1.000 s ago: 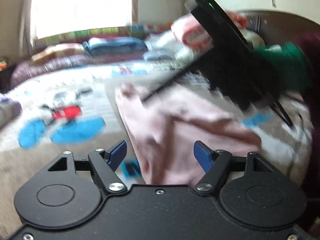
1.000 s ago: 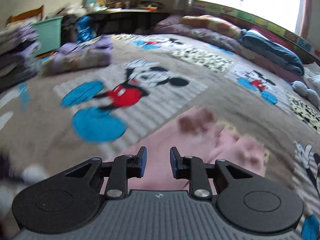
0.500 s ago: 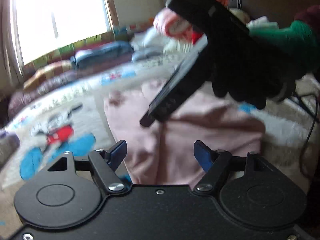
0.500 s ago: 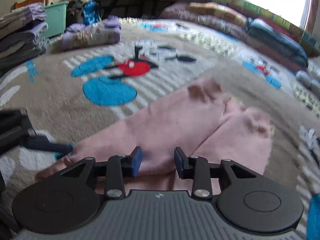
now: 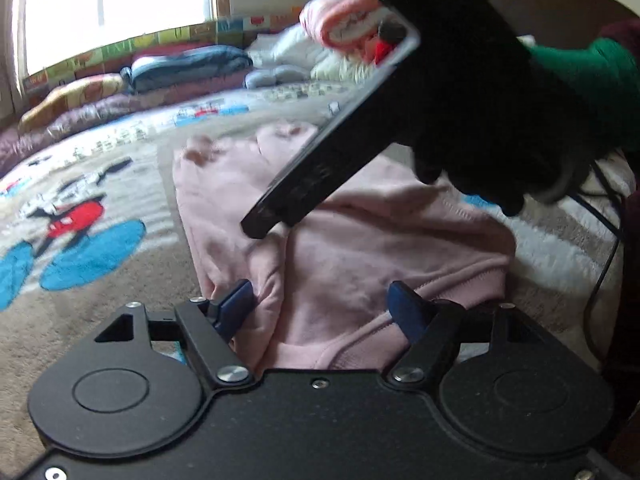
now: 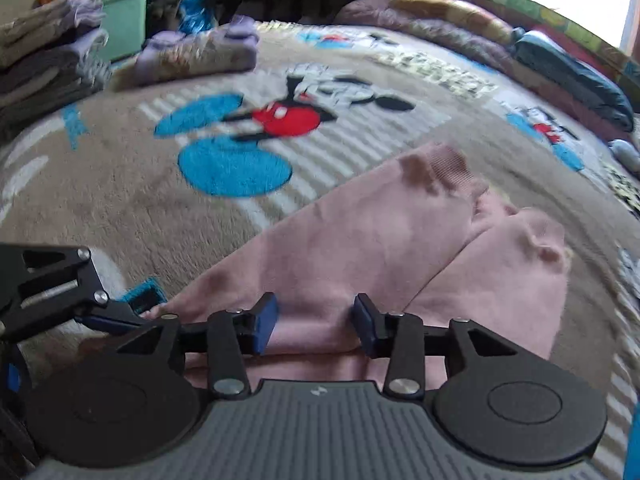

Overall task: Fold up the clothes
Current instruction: 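Press the right gripper along the folded sleeve to flatten it, then move both open grippers to the ribbed hem of the sweatshirt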

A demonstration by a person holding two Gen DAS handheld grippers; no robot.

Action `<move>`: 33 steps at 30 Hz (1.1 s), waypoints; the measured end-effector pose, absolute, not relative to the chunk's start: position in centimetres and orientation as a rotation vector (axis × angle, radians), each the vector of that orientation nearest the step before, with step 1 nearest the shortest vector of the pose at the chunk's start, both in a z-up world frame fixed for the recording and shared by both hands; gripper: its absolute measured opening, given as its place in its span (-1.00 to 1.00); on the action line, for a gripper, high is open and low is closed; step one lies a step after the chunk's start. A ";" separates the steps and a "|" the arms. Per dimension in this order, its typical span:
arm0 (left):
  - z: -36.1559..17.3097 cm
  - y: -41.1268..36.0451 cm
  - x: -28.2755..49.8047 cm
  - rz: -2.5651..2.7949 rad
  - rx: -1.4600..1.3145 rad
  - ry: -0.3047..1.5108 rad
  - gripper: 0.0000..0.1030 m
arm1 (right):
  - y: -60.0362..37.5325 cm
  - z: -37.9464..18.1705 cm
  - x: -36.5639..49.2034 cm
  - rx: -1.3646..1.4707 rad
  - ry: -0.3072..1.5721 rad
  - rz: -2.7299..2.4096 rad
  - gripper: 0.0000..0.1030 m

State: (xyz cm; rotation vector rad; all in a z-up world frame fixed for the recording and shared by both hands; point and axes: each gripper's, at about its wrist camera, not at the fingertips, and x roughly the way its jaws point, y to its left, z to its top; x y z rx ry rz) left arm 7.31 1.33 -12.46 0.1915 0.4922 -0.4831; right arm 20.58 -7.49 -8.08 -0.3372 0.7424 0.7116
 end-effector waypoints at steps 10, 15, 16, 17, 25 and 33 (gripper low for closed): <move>-10.2 2.2 3.3 -0.446 0.292 0.391 0.44 | -15.7 -5.5 9.2 -0.217 0.533 0.596 -0.13; -11.4 1.7 1.1 -0.442 0.478 0.396 0.44 | -16.8 -7.6 4.8 -0.342 0.488 0.564 -0.10; -11.7 1.7 0.7 -0.446 0.503 0.397 0.44 | -16.8 -8.1 4.1 -0.373 0.481 0.562 -0.08; -12.0 1.6 0.2 -0.446 0.533 0.396 0.44 | -16.8 -8.6 3.4 -0.403 0.474 0.560 -0.06; -14.1 0.7 -0.1 -0.336 0.826 0.407 0.44 | -15.6 -12.0 -0.1 -0.630 0.443 0.496 -0.05; -15.5 0.0 2.7 -0.326 0.866 0.406 0.45 | -15.0 -13.0 1.3 -0.692 0.426 0.474 0.03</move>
